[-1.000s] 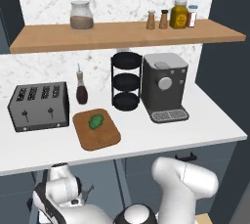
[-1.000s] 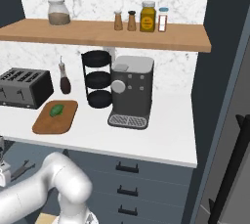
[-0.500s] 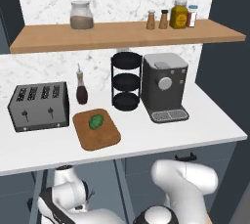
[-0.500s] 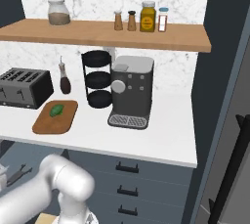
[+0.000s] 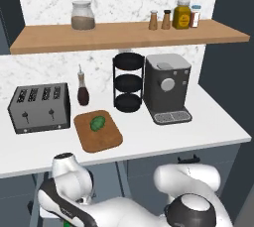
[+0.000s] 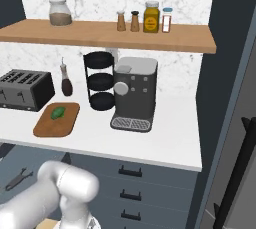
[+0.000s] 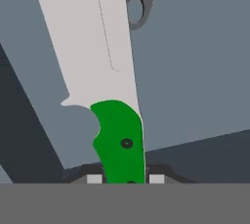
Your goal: Place the appropriate cutting tool for cutting the broccoli skin on the cutting board.
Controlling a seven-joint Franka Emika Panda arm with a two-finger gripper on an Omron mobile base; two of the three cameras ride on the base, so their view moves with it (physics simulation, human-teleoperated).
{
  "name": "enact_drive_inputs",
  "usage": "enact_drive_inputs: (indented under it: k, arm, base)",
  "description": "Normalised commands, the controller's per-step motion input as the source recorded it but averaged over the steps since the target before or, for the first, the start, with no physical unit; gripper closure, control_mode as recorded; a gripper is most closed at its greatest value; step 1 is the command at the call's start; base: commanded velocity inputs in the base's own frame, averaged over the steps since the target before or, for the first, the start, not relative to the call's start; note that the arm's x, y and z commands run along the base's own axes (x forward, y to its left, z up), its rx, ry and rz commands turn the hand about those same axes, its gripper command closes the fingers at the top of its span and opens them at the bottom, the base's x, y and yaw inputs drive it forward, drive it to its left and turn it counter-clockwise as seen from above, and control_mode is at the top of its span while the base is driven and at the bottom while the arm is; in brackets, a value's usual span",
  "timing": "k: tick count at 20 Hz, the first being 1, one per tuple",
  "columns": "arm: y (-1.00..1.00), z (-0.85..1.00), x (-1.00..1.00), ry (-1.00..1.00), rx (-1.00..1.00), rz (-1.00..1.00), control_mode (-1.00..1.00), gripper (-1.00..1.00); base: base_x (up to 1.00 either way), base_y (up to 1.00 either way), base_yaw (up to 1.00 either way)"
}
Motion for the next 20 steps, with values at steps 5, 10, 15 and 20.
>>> enact_drive_inputs:
  k: [5, 10, 15, 20]
  arm:
    - [-0.06, 1.0, -0.62, -0.02, -0.04, -0.17, -1.0, 1.0]
    - [-0.11, 1.0, -0.43, -0.07, -0.07, -0.17, -1.0, 1.0]
    - [-0.21, 1.0, -0.17, -0.17, -0.11, -0.17, -1.0, 1.0]
    - [-0.22, 1.0, 0.24, -0.12, -0.13, -0.16, -1.0, 1.0]
  base:
    - [0.0, 0.0, 0.0]
    - [0.0, 0.0, 0.0]
    - [0.0, 0.0, 0.0]
    - [0.0, 0.0, 0.0]
